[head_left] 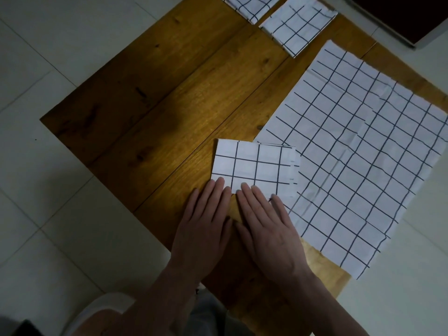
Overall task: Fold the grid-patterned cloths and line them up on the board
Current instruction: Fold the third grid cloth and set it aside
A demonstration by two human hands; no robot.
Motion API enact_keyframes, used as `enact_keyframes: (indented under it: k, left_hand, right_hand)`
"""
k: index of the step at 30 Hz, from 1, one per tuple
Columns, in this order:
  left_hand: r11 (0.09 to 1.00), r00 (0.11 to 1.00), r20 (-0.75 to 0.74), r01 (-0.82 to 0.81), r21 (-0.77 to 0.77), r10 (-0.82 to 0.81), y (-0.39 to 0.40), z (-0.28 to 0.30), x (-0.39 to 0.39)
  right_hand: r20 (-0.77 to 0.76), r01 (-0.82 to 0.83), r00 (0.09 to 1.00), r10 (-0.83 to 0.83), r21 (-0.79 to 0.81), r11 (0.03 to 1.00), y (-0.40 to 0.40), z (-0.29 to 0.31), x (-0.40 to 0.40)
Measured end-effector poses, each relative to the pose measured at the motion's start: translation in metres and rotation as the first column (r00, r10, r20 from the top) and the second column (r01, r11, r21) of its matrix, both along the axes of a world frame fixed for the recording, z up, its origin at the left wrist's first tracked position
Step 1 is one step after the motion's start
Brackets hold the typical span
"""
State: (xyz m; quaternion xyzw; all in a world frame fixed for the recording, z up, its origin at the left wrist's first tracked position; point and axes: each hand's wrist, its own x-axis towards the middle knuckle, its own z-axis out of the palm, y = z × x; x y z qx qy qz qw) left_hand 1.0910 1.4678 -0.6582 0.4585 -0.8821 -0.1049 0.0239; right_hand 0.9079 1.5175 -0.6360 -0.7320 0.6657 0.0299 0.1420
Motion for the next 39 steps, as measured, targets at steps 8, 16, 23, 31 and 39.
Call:
enact_keyframes:
  k: [8,16,23,31,39]
  left_hand:
    - [0.999,1.0,0.011,0.015,0.044,-0.015,-0.001,0.001,0.006]
    - [0.997,1.0,0.017,0.023,0.074,-0.024,-0.001,0.004,0.006]
    - [0.998,0.999,-0.032,-0.026,0.059,0.028,0.002,0.005,-0.002]
    - [0.997,0.991,-0.11,-0.077,0.011,0.078,-0.001,0.009,-0.011]
    - [0.992,0.984,-0.123,-0.13,-0.001,0.129,-0.006,0.014,-0.015]
  right_hand:
    - [-0.005,0.099,0.995,-0.099,0.018,0.995,0.013,0.009,-0.024]
    - [-0.005,0.126,0.992,-0.126,0.018,0.992,0.024,0.016,-0.052]
    - [0.076,0.199,0.979,-0.191,-0.119,0.973,0.001,0.03,-0.047]
    - [0.168,0.222,0.965,-0.201,-0.115,0.968,-0.079,0.032,-0.058]
    - [0.118,0.329,0.931,-0.344,0.133,0.935,-0.107,0.048,-0.052]
